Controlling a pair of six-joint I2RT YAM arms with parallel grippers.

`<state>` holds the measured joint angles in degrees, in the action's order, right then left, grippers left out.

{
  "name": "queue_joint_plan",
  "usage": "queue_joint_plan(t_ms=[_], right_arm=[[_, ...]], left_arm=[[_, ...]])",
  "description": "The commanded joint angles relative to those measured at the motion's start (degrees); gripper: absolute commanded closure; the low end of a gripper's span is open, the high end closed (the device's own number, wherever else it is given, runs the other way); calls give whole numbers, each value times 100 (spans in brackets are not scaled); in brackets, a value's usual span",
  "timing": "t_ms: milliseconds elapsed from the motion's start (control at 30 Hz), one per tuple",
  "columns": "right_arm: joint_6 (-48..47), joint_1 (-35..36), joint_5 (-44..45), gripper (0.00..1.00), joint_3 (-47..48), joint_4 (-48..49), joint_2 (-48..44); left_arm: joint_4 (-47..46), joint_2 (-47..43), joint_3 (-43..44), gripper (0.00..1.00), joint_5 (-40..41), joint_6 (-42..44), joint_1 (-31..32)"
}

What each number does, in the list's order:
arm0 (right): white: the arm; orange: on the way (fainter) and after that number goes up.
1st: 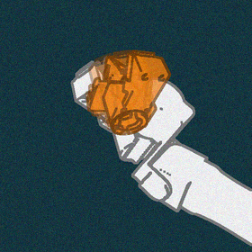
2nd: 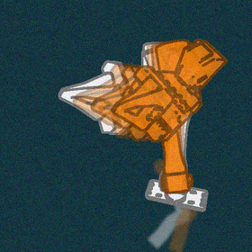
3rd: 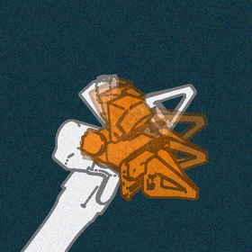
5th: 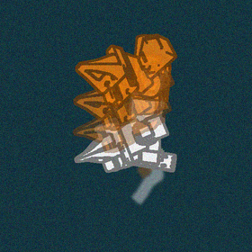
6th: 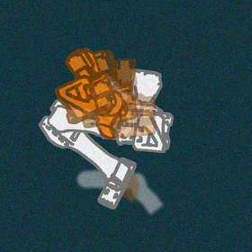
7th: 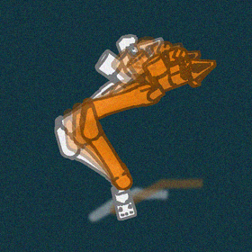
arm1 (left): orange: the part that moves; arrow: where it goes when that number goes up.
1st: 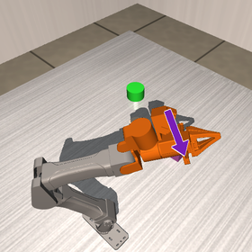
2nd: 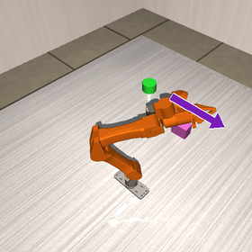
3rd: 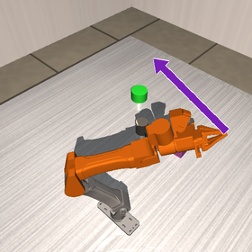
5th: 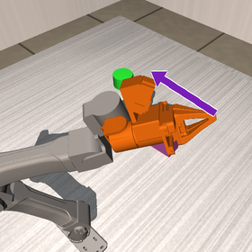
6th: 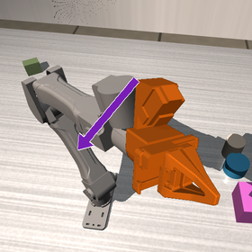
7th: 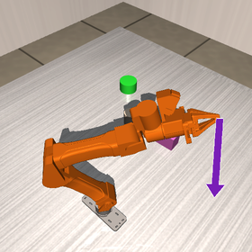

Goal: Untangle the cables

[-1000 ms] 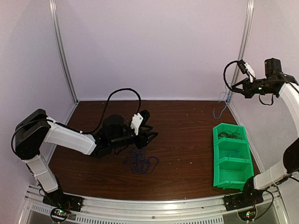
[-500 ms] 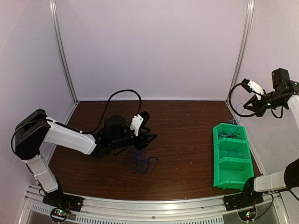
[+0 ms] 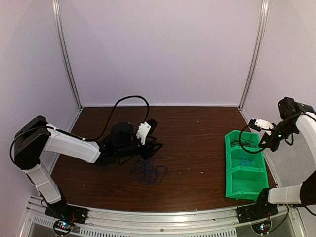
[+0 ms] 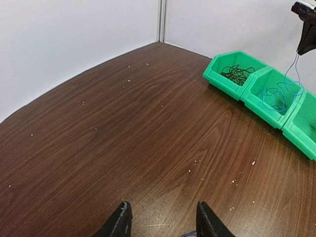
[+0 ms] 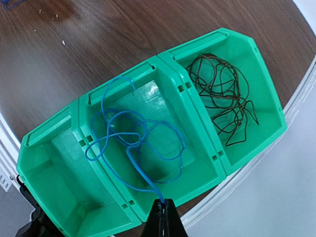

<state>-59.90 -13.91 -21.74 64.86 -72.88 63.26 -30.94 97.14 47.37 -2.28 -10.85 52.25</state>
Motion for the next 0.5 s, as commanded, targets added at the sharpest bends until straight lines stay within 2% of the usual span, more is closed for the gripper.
queue_joint_plan(t_ms=[0, 467], right_arm=[[-212, -39, 164, 100, -364, 132, 90], [386, -15, 289, 100, -912, 860, 1717]], left_arm=[[-26, -259, -64, 54, 146, -17, 19], [173, -422, -184, 55, 484, -142, 22]])
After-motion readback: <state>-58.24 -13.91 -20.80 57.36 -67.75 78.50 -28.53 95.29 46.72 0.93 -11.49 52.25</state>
